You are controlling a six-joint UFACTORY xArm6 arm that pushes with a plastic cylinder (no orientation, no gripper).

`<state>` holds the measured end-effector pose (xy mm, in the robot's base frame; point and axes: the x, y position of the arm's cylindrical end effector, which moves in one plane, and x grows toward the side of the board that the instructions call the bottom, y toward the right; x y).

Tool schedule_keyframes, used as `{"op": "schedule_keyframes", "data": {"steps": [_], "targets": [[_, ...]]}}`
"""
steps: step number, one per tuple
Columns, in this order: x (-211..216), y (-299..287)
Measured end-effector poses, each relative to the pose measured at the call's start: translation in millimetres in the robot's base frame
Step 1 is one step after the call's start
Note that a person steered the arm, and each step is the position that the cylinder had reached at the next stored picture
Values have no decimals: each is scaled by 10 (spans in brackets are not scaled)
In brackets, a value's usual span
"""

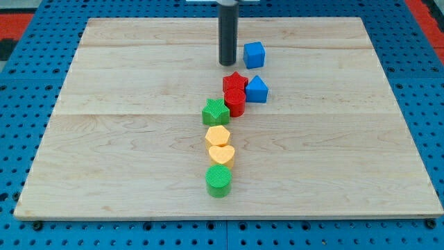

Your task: Place the blue cube on top of the red star

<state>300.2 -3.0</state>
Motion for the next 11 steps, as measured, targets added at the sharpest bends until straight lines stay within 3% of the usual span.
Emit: {"op": "schedule_keyframes", "data": {"steps": [1, 2, 3, 4, 5, 6, 7, 9, 11], "targets": [[-27, -113], [-468, -144], [-833, 180], [-735, 970], [-695, 1071], [-40, 1305], [242, 1305], [245, 1150], [242, 400]]}}
